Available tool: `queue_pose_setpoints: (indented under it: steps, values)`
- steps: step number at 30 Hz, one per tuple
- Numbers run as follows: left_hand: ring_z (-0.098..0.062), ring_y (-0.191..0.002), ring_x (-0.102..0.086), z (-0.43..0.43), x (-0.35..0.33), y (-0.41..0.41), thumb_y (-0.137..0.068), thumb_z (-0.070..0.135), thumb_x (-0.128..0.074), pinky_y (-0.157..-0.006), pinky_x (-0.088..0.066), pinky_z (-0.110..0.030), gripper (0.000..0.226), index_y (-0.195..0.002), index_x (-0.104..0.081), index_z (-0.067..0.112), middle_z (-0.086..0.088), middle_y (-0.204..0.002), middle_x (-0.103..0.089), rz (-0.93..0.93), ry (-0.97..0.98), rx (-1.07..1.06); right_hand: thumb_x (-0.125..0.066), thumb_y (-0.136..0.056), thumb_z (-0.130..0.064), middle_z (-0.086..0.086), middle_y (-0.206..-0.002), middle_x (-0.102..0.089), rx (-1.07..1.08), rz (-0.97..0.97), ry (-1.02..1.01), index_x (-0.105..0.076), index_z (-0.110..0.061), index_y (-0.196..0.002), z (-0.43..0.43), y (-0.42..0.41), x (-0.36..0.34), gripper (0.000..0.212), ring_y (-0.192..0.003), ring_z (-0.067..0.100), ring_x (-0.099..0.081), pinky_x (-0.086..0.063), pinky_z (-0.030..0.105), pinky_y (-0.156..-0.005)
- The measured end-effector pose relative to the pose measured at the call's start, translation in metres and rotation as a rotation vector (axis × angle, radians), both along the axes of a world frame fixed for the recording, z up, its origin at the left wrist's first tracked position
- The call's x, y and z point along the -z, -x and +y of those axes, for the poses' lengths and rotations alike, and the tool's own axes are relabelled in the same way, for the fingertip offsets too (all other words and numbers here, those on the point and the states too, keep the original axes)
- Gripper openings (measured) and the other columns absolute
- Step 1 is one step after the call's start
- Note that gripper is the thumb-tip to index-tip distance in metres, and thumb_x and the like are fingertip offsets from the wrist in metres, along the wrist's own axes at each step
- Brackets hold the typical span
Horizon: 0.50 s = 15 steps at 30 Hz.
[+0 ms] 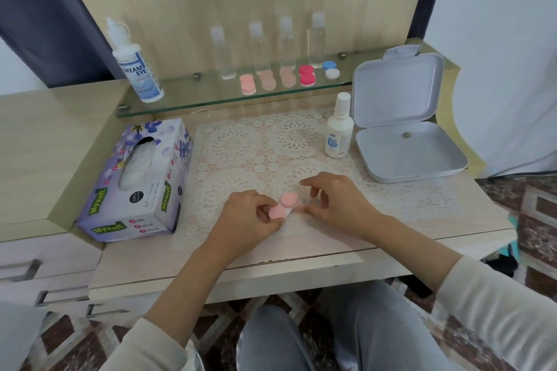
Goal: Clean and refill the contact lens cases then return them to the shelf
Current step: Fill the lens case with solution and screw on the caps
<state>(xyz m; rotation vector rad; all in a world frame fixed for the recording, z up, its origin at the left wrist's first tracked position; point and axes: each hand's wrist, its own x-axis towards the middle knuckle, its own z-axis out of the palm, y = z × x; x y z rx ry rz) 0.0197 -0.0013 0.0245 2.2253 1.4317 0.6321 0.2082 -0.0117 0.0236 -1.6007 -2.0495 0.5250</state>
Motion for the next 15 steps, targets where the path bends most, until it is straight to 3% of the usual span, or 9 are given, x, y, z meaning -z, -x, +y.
queue_pose_setpoints:
  steps: [4,6,8,11,15]
  values:
    - [-0.01,-0.066,-0.061,0.001,-0.009,0.006,-0.068,0.009,-0.074,-0.073,-0.054,-0.027,0.022,-0.09,-0.073,0.008,0.004,-0.071,-0.063,-0.073,0.034,-0.096,-0.058,-0.086,-0.035,0.002,-0.119,-0.056,0.036,-0.133,-0.092,-0.057,-0.012,-0.123,-0.004,-0.02,0.005,0.043,-0.107,0.017,-0.05,-0.037,0.025,-0.093]
    - [-0.005,-0.063,-0.06,0.006,-0.015,0.01,-0.068,0.007,-0.075,-0.07,-0.053,-0.02,0.022,-0.089,-0.072,0.007,0.006,-0.07,-0.062,-0.111,0.032,-0.151,-0.044,-0.086,-0.043,0.001,-0.132,-0.051,0.009,-0.164,-0.089,-0.055,-0.012,-0.125,-0.007,-0.029,0.008,0.051,-0.123,0.019,-0.043,-0.034,0.03,-0.103]
    - [0.001,-0.058,-0.057,0.015,-0.023,0.014,-0.069,0.008,-0.075,-0.063,-0.048,-0.008,0.019,-0.088,-0.071,0.007,0.011,-0.067,-0.059,-0.142,0.021,-0.209,-0.028,-0.08,-0.051,-0.001,-0.143,-0.04,-0.048,-0.173,-0.056,-0.048,-0.015,-0.131,-0.007,-0.038,0.012,0.066,-0.133,0.018,-0.032,-0.023,0.029,-0.109]
    - [0.0,-0.057,-0.051,0.035,-0.041,0.019,-0.074,0.013,-0.074,-0.057,-0.044,-0.007,0.02,-0.092,-0.07,0.007,0.009,-0.066,-0.058,-0.14,-0.041,-0.27,-0.021,-0.073,-0.061,-0.006,-0.15,-0.027,-0.111,-0.217,0.004,-0.035,-0.02,-0.14,-0.006,-0.045,0.017,0.08,-0.14,0.013,-0.016,-0.004,0.02,-0.108]
    - [0.0,-0.06,-0.049,0.074,-0.064,0.026,-0.077,0.019,-0.071,-0.059,-0.04,-0.009,0.021,-0.094,-0.07,0.006,0.001,-0.071,-0.06,-0.137,-0.16,-0.33,-0.017,-0.071,-0.062,-0.008,-0.151,-0.022,-0.135,-0.286,-0.01,-0.03,-0.022,-0.143,-0.004,-0.045,0.021,0.083,-0.141,0.014,-0.01,0.002,0.02,-0.108]
